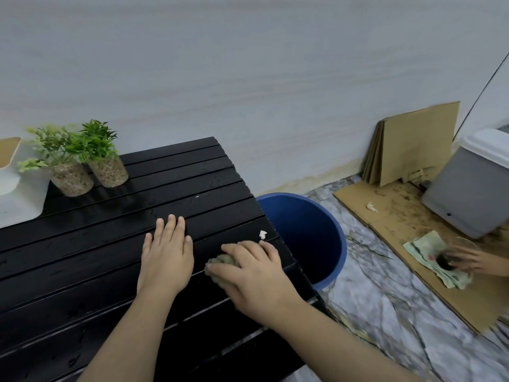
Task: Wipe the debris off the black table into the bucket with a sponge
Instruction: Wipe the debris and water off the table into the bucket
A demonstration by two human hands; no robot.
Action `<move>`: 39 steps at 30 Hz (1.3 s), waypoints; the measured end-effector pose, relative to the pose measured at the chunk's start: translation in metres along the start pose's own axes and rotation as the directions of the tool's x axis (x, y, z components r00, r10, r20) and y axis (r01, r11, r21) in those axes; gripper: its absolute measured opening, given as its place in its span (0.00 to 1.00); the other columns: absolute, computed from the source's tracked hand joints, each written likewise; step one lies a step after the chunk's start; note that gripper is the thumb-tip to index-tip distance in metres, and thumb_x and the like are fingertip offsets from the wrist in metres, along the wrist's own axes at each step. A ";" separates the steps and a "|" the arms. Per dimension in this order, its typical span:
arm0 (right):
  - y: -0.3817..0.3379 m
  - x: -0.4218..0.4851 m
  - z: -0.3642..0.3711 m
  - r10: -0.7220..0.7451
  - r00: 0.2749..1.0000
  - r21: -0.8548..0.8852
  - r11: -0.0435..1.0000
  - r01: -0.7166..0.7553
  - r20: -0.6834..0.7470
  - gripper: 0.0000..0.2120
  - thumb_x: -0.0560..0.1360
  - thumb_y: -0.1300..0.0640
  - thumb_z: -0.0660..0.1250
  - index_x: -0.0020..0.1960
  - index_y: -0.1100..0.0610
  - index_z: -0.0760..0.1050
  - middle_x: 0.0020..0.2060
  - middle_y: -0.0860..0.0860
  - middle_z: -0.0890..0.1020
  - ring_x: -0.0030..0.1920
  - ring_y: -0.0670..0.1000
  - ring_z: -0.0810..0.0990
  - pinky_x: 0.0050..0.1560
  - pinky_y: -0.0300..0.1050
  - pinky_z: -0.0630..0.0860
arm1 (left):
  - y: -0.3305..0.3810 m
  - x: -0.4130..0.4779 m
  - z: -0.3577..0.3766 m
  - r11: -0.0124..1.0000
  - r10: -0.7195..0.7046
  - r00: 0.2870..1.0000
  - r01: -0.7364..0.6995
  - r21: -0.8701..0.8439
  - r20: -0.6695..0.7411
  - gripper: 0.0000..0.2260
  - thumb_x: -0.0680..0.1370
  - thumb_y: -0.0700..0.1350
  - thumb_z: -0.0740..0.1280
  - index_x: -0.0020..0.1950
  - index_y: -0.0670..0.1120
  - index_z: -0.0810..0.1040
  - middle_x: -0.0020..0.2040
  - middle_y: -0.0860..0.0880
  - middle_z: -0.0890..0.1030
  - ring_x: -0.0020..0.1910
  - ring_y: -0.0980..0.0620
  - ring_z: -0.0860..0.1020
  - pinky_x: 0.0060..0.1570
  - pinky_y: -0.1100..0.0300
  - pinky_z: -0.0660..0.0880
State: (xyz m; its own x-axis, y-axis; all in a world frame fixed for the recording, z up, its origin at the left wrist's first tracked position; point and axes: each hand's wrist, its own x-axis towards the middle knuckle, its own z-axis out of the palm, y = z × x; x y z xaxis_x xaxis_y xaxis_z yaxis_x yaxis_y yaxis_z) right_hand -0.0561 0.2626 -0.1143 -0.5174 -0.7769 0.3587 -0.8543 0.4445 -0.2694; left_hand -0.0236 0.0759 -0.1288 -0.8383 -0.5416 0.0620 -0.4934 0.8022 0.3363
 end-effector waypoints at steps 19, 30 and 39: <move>0.071 0.098 -0.009 0.325 0.930 0.279 0.921 -0.270 -0.170 0.13 0.77 0.60 0.62 0.59 0.51 0.76 0.57 0.57 0.75 0.56 0.59 0.70 0.54 0.58 0.74 | -0.001 0.003 -0.004 0.994 -0.010 1.000 0.008 -0.107 -0.011 0.22 0.81 0.49 0.47 0.75 0.47 0.52 0.77 0.50 0.51 0.76 0.54 0.46 0.73 0.56 0.42; 0.099 0.117 0.015 0.425 0.902 0.068 0.900 -0.430 0.075 0.14 0.79 0.56 0.56 0.63 0.47 0.72 0.63 0.58 0.69 0.58 0.62 0.68 0.58 0.54 0.69 | -0.028 0.007 -0.010 0.998 0.040 0.999 -0.040 0.041 0.012 0.23 0.81 0.51 0.44 0.76 0.48 0.47 0.77 0.52 0.46 0.75 0.54 0.42 0.73 0.56 0.41; 0.027 0.169 0.053 0.140 0.985 0.028 0.989 -0.144 0.098 0.13 0.77 0.50 0.60 0.60 0.48 0.74 0.61 0.55 0.74 0.63 0.59 0.68 0.66 0.60 0.66 | -0.026 0.006 -0.009 0.999 -0.025 1.000 0.025 0.034 0.003 0.24 0.80 0.52 0.43 0.75 0.48 0.46 0.77 0.50 0.45 0.75 0.53 0.39 0.73 0.54 0.38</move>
State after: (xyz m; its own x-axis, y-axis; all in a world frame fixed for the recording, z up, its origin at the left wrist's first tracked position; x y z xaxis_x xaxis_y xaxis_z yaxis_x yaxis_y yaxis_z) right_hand -0.1638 0.1193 -0.1078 -0.6247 -0.7468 0.2280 -0.7694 0.5391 -0.3426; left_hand -0.0133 0.0495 -0.1289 -0.8263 -0.5609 0.0510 -0.5217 0.7965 0.3057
